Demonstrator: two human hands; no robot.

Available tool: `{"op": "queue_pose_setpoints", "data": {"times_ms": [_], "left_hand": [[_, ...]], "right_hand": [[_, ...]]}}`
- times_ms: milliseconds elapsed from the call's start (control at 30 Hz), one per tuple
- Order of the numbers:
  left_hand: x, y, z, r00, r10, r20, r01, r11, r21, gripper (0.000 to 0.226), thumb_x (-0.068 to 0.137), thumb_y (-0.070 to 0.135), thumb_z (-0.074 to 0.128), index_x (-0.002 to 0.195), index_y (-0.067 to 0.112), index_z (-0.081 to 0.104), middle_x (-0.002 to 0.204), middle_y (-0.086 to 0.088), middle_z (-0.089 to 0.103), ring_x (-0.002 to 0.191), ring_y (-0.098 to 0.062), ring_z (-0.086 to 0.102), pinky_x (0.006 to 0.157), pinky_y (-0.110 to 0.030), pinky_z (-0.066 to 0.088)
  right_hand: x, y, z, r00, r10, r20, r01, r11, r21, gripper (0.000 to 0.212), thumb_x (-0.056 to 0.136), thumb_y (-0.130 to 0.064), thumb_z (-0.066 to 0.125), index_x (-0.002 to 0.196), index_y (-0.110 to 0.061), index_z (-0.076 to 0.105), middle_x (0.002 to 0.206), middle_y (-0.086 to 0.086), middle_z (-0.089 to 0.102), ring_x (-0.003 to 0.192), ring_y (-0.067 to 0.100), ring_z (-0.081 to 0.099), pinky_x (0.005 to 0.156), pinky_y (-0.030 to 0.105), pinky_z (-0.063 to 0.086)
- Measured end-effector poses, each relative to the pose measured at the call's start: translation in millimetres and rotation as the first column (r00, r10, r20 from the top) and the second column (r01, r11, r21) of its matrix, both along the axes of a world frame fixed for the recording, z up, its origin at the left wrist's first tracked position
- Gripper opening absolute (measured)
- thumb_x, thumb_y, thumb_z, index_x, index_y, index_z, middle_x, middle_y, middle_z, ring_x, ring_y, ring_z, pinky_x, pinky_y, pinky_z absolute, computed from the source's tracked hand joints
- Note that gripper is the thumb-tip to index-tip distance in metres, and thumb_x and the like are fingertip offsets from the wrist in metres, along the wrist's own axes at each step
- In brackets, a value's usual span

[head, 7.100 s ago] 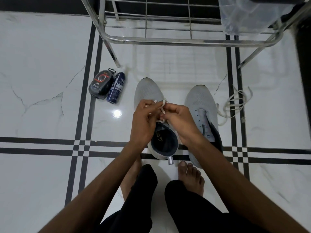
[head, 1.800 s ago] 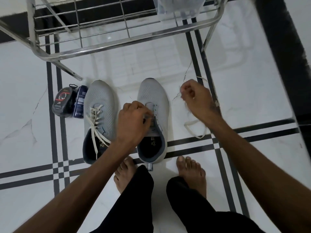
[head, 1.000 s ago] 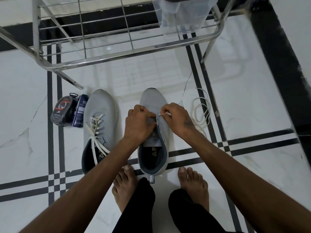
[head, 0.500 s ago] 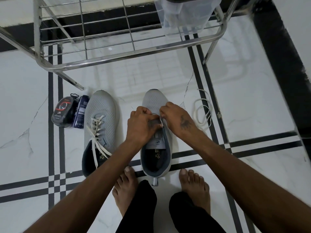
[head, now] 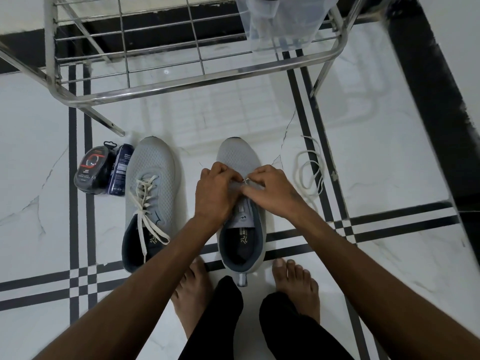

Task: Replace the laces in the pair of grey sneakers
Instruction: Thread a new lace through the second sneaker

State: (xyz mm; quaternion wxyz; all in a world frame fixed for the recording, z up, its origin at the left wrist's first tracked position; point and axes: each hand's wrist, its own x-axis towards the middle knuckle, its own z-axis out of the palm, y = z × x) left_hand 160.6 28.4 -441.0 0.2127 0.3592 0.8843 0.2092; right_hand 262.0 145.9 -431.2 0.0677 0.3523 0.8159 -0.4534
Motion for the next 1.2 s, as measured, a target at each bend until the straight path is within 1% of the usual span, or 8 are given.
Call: {"op": "queue_pose_setpoints", "data": {"times_ms": [100,267,433,567,700,867,1067,1200], "left_hand": [[1.7,5.9,0.1,0.999,-0.029,-0.029,0.028,0.999,-0.026,0.015,0.088,0.023,0.067,0.102,0.021,0.074,0.11,0.001,0.058,0.1,-0.026,0.048,0.074,-0.041,0.048],[1.5,14.3,-2.9,0.981,-0.092,-0.171,0.068,0.988,-0.142,0.017,0.091,0.028,0.06,0.099,0.019,0.073,0.108,0.001,0.06,0.099,-0.023,0.051,0.064,-0.034,0.042],[-3.9,21.5,-8.0,0.919,-0.262,-0.293,0.212,0.958,-0.193,0.018,0.091,0.024,0.055,0.09,0.014,0.07,0.099,-0.004,0.063,0.094,-0.025,0.058,0.086,-0.037,0.035],[-21.7,20.2,-1.9,0.899,-0.372,-0.233,0.341,0.926,-0.163,0.02,0.091,0.019,0.056,0.09,0.001,0.065,0.096,-0.016,0.06,0.086,-0.035,0.058,0.07,-0.044,0.045],[-34.0,14.6,9.3,0.883,-0.433,-0.181,0.418,0.901,-0.118,0.022,0.093,0.021,0.059,0.1,0.004,0.07,0.102,-0.014,0.06,0.091,-0.033,0.059,0.076,-0.045,0.048],[-9.9,20.9,7.6,0.886,-0.384,-0.259,0.341,0.919,-0.197,0.025,0.092,0.034,0.055,0.099,0.023,0.076,0.098,-0.001,0.061,0.09,-0.02,0.056,0.073,-0.028,0.031],[0.5,21.9,-2.1,0.906,-0.322,-0.276,0.266,0.938,-0.221,0.023,0.093,0.024,0.052,0.098,0.018,0.073,0.1,-0.001,0.06,0.096,-0.021,0.055,0.086,-0.031,0.034],[-3.1,24.0,1.7,0.899,-0.379,-0.217,0.34,0.92,-0.197,0.021,0.092,0.02,0.054,0.098,0.006,0.067,0.104,-0.01,0.059,0.099,-0.027,0.054,0.074,-0.031,0.032]], "right_hand": [[3.0,-0.3,1.4,0.992,0.076,0.096,-0.078,0.997,0.023,0.05,0.085,-0.032,0.067,0.131,-0.014,0.063,0.135,-0.002,0.048,0.131,0.016,0.038,0.097,0.022,0.034],[4.4,3.7,3.0,0.994,0.062,0.093,-0.061,0.998,-0.018,0.045,0.086,-0.026,0.066,0.129,-0.013,0.065,0.136,0.002,0.047,0.13,0.02,0.042,0.107,0.034,0.041],[2.7,-1.4,-2.7,0.991,0.058,0.119,-0.062,0.998,0.024,0.041,0.085,-0.028,0.064,0.123,-0.016,0.067,0.13,0.002,0.047,0.124,0.022,0.036,0.093,0.024,0.032],[1.1,-12.4,-6.9,0.991,0.057,0.12,-0.075,0.986,0.152,0.036,0.087,-0.029,0.061,0.117,-0.01,0.066,0.124,0.005,0.047,0.113,0.022,0.037,0.092,0.028,0.037],[2.1,-19.4,-6.3,0.996,-0.013,0.083,0.0,0.988,0.152,0.038,0.089,-0.03,0.061,0.12,-0.009,0.065,0.124,0.006,0.048,0.111,0.02,0.038,0.09,0.025,0.034],[7.1,-18.0,-4.1,0.994,-0.093,0.063,0.085,0.988,0.129,0.044,0.08,-0.025,0.07,0.121,-0.015,0.061,0.123,0.004,0.054,0.116,0.023,0.048,0.092,0.027,0.041],[6.3,-10.5,-2.6,0.994,-0.037,0.099,0.028,0.995,0.094,0.045,0.076,-0.025,0.075,0.119,-0.016,0.066,0.123,0.005,0.052,0.117,0.023,0.05,0.097,0.031,0.047],[3.8,-14.9,-5.0,0.99,-0.038,0.132,0.019,0.99,0.142,0.048,0.078,-0.027,0.071,0.125,-0.019,0.06,0.126,0.005,0.048,0.117,0.024,0.043,0.093,0.029,0.041]]}}
